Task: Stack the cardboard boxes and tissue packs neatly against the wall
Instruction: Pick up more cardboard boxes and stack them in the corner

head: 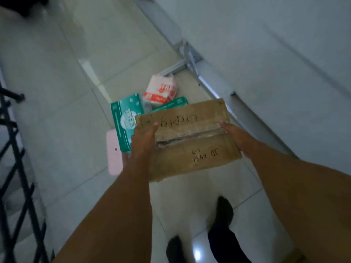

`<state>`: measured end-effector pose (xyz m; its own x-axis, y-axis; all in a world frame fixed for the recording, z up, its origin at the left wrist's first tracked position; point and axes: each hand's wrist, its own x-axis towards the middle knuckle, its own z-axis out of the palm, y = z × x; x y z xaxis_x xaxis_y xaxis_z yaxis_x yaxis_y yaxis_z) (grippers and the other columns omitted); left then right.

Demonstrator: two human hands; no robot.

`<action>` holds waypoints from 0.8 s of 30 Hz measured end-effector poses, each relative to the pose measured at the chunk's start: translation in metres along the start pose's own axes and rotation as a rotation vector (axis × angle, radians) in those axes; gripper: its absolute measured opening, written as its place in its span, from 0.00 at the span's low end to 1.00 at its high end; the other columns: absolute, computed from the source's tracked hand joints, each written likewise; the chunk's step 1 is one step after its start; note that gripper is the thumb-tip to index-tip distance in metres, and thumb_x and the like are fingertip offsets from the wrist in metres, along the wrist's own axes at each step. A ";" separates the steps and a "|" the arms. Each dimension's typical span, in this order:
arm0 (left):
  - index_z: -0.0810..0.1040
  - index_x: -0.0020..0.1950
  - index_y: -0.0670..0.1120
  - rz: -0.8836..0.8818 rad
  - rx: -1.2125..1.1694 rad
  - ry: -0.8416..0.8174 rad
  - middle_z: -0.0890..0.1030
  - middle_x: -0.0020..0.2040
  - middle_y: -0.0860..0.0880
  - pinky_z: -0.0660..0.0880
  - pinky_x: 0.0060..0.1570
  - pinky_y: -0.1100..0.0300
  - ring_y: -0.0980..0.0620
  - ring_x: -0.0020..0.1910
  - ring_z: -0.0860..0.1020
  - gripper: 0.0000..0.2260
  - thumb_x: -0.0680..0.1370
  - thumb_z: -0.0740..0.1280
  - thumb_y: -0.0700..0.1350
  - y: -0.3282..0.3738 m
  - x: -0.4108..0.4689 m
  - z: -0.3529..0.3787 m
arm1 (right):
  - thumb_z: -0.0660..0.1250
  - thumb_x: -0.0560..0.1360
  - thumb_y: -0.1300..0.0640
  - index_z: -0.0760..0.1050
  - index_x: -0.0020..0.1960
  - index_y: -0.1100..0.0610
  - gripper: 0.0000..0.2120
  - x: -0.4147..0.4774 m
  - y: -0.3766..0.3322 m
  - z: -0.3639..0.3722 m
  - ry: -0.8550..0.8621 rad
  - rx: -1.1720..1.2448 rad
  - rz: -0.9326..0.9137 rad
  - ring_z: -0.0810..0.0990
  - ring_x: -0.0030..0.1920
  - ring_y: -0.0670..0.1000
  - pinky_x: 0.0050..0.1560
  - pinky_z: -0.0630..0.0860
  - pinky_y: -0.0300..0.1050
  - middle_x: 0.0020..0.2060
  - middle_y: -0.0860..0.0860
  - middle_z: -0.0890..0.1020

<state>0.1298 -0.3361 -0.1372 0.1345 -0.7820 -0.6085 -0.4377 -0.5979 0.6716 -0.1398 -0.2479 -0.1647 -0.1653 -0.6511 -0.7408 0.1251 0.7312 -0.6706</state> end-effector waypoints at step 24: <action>0.61 0.75 0.47 0.746 0.335 -0.338 0.66 0.71 0.39 0.63 0.68 0.45 0.37 0.70 0.66 0.34 0.75 0.61 0.66 0.263 -0.423 -0.018 | 0.58 0.57 0.16 0.75 0.66 0.49 0.50 -0.506 -0.056 -0.135 0.708 0.225 -0.298 0.79 0.61 0.60 0.66 0.71 0.63 0.61 0.55 0.80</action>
<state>-0.0262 -0.1654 0.3045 -0.5369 -0.8223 -0.1889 -0.5509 0.1721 0.8167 -0.1952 0.0682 0.2526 -0.7949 -0.4736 -0.3793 0.1599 0.4395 -0.8839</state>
